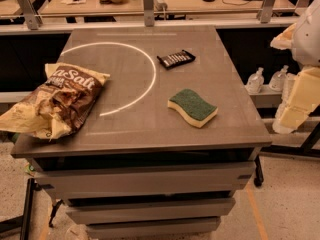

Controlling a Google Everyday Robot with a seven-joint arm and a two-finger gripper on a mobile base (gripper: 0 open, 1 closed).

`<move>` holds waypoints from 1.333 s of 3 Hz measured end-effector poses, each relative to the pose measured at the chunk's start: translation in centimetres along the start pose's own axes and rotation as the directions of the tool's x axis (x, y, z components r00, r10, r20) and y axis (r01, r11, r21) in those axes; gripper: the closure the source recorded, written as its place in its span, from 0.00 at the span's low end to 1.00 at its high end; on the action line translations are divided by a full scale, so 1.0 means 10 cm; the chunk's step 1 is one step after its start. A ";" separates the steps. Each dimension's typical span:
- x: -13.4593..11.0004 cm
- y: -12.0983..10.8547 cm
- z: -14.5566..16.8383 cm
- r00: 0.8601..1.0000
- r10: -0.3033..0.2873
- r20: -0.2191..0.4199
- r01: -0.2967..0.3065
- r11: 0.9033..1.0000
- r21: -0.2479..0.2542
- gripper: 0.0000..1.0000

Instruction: Move sponge near brown chip bag

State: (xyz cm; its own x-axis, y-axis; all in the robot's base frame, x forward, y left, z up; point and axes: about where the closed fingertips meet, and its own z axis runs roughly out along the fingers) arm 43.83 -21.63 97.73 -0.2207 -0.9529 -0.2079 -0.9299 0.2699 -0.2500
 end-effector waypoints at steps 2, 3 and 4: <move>-0.09 -0.06 0.15 0.998 0.013 0.057 -0.012 1.000 -0.011 0.00; -0.21 -0.09 0.36 0.995 0.027 0.096 -0.024 0.999 -0.034 0.00; -0.29 -0.13 0.57 0.991 0.081 0.105 -0.077 0.996 -0.040 0.00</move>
Offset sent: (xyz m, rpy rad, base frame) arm 0.0285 0.0205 -0.0327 0.1443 0.0154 0.0122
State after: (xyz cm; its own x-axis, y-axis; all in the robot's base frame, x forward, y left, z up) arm 47.32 -18.44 93.24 -0.2628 -0.9081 -0.3259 -0.9211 0.3367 -0.1955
